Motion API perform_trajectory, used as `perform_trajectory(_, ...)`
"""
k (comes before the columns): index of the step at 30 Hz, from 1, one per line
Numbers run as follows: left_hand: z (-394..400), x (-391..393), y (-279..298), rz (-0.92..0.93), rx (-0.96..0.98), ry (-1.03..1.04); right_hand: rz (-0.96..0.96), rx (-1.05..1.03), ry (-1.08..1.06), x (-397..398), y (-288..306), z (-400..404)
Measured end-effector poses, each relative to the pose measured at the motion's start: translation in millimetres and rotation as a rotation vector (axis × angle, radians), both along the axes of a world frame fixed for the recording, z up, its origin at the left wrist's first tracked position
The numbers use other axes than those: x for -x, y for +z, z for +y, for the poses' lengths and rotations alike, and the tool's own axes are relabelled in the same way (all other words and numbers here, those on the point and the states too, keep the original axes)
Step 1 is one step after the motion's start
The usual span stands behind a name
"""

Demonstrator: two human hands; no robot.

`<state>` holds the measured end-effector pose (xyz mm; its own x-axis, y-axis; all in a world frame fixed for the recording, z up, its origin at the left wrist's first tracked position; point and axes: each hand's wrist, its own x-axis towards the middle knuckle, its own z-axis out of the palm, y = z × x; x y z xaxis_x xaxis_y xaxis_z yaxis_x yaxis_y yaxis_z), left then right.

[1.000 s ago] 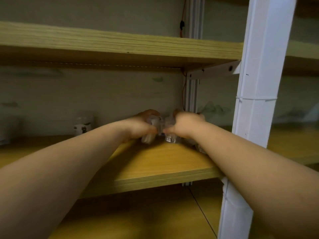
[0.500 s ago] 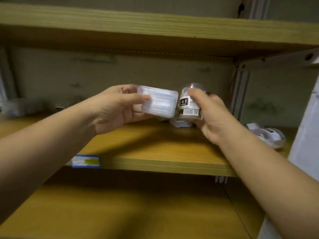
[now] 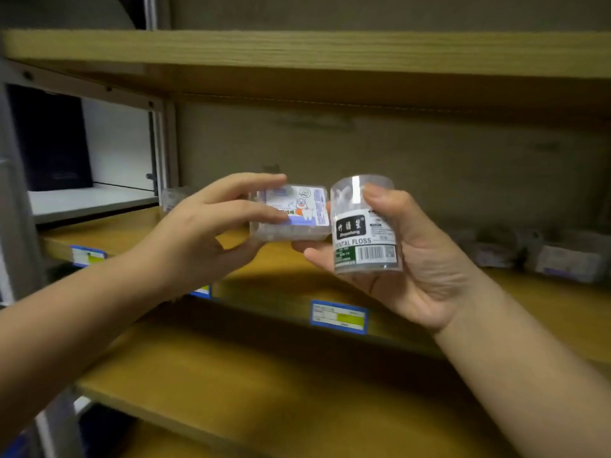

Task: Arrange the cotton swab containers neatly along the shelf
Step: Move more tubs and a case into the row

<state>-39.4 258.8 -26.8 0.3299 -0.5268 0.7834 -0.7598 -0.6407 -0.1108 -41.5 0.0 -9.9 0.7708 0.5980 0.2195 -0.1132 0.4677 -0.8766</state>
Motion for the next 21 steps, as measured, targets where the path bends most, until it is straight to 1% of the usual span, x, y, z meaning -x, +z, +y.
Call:
perform_trajectory(2,31.6,3.5,-0.7,0.159,0.043,0.021,-0.028,0.017,-0.026,-2.8,-2.8,32.6)
perform_trajectory(4,61.1,3.8,0.8,0.26,0.156,0.027,-0.08,0.049,-0.061,-6.6,-4.8,66.1)
perform_trajectory(5,75.1,1.5,1.2,0.321,0.248,0.005,-0.103,0.068,-0.08,-9.7,-5.5,83.3)
perform_trajectory(6,87.2,-2.5,2.0,0.421,0.367,-0.035,-0.13,0.089,-0.098,-13.6,-6.5,99.9)
perform_trajectory(8,111.6,-13.2,4.0,0.669,0.578,-0.111,-0.181,0.139,-0.137,-23.4,-9.0,133.5)
perform_trajectory(10,135.8,-27.9,5.5,0.812,0.656,-0.094,-0.222,0.174,-0.177,-33.7,-11.8,164.5)
perform_trajectory(12,157.2,-42.3,7.7,0.877,0.694,-0.075,-0.242,0.191,-0.21,-43.4,-13.4,188.6)
perform_trajectory(14,176.3,-58.3,10.9,0.919,0.771,-0.085,-0.24,0.205,-0.211,-54.0,-11.9,207.2)
perform_trajectory(18,204.1,-97.7,19.8,1.015,0.853,-0.07,-0.213,0.304,-0.282,-84.3,1.9,237.0)
perform_trajectory(19,207.9,-108.9,21.0,1.01,0.869,-0.054,-0.222,0.348,-0.31,-95.2,6.0,244.4)
perform_trajectory(21,211.3,-130.7,20.9,0.942,0.867,0.039,-0.259,0.479,-0.379,-114.6,14.3,260.4)
